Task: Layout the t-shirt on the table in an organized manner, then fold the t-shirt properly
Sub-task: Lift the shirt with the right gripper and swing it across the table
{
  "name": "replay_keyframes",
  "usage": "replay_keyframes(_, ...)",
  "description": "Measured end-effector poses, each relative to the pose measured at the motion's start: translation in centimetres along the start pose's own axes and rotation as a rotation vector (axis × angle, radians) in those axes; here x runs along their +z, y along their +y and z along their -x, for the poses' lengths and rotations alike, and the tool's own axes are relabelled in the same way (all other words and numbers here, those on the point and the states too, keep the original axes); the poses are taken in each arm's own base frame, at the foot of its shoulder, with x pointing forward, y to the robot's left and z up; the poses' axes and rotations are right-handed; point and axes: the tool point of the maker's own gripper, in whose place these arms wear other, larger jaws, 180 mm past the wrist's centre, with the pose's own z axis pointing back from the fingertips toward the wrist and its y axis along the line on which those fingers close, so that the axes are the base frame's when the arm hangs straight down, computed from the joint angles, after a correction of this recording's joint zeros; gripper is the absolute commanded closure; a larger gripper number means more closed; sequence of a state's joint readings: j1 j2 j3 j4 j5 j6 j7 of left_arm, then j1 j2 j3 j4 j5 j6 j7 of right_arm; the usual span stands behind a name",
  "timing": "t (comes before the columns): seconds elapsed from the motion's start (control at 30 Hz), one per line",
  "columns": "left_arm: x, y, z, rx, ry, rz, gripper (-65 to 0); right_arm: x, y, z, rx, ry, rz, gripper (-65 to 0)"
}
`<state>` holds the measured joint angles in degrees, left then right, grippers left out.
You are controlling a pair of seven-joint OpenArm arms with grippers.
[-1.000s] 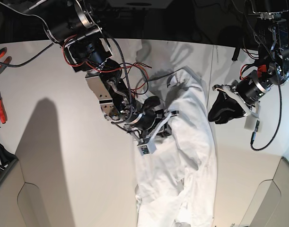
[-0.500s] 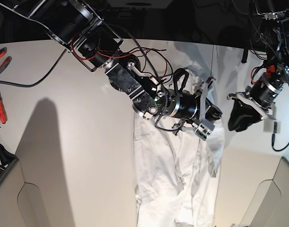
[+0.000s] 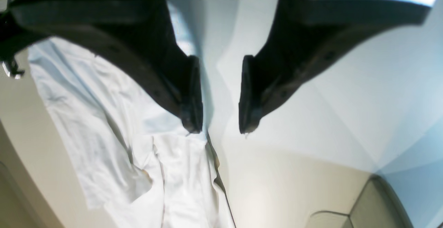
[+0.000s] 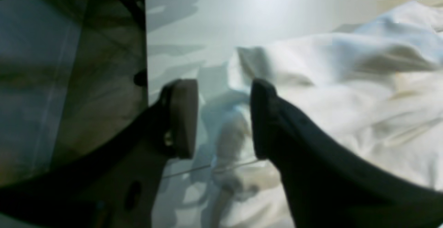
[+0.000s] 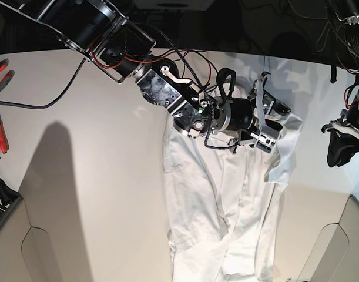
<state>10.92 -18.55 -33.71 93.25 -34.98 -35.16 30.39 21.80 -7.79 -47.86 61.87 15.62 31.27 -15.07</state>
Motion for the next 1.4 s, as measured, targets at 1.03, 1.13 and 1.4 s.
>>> replay_keyframes(1.03, 0.0, -0.3, -0.4, 0.031, -0.017, 0.017, -21.5, -1.5, -0.7, 8.6, 0.434, 0.334, 0.206, 0.0)
replay_keyframes(1.13, 0.0, -0.3, -0.4, 0.029, -0.017, 0.016, -21.5, -1.1, -1.4, 4.6, 0.487, 0.243, 0.301, 0.0)
replay_keyframes(1.4, 1.8, 3.8, -2.4, 0.029, -0.093, -0.123, -21.5, 7.4, -5.8, -17.8, 0.561, -0.284, 0.726, 0.0)
